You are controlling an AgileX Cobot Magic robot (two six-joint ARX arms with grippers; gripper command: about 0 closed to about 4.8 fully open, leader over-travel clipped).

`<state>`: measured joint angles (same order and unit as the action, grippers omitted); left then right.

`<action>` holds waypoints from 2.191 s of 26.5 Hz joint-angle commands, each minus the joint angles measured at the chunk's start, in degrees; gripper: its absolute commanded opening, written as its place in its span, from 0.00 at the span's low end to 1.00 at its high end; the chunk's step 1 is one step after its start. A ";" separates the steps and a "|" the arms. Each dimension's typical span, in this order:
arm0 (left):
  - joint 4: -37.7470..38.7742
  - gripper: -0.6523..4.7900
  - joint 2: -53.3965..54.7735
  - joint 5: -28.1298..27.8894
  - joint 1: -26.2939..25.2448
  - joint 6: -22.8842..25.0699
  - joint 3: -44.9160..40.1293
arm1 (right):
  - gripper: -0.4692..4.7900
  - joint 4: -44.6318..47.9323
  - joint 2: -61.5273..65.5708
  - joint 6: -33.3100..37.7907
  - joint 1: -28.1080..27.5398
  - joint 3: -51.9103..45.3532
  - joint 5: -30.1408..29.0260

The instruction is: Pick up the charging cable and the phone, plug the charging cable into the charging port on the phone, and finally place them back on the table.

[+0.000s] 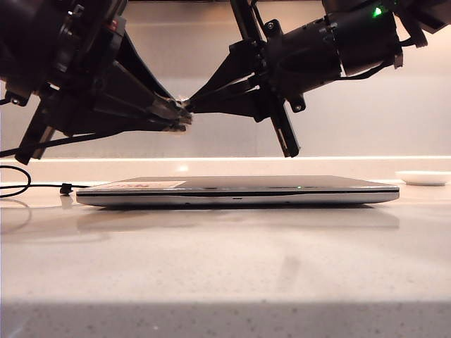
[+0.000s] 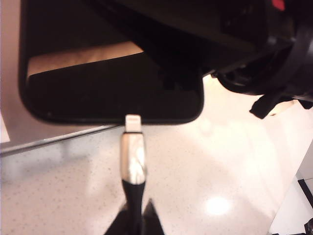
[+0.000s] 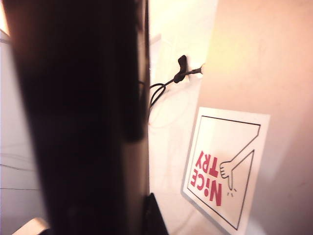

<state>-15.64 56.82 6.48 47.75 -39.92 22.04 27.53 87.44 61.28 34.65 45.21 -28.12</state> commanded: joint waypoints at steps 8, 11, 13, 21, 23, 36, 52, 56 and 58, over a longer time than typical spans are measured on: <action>-0.74 0.11 -0.04 0.20 0.09 0.31 0.02 | 0.08 3.72 -0.48 1.81 0.07 0.44 0.33; -0.74 0.11 -0.04 0.22 0.09 0.28 0.02 | 0.08 3.96 -0.48 3.10 0.07 0.44 0.17; -0.74 0.11 -0.04 0.22 0.09 0.31 0.02 | 0.08 4.17 -0.48 3.26 0.07 0.46 0.13; -0.74 0.11 -0.04 0.20 0.09 0.46 0.02 | 0.08 4.09 -0.48 1.57 0.09 0.44 -1.55; -0.74 0.11 -0.04 0.22 0.09 0.46 0.02 | 0.08 4.04 -0.48 1.42 0.09 0.44 -1.55; -0.77 0.11 -0.04 0.20 0.09 0.48 0.02 | 0.08 3.93 -0.48 -3.15 2.78 0.44 -0.63; -0.72 0.71 -0.31 0.22 0.09 3.67 0.26 | 0.08 3.61 -1.05 -6.32 -1.22 0.81 -1.16; -0.63 0.71 -1.14 0.20 -0.02 6.97 1.97 | 0.08 -0.57 -3.10 -7.96 -5.88 0.90 -1.55; -0.13 0.71 -1.16 0.20 -0.07 7.30 3.61 | 0.08 -3.21 -4.37 -9.27 -7.96 0.92 -2.03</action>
<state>-15.59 55.79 6.68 47.72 -33.32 24.86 23.88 84.03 53.52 27.27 45.50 -29.10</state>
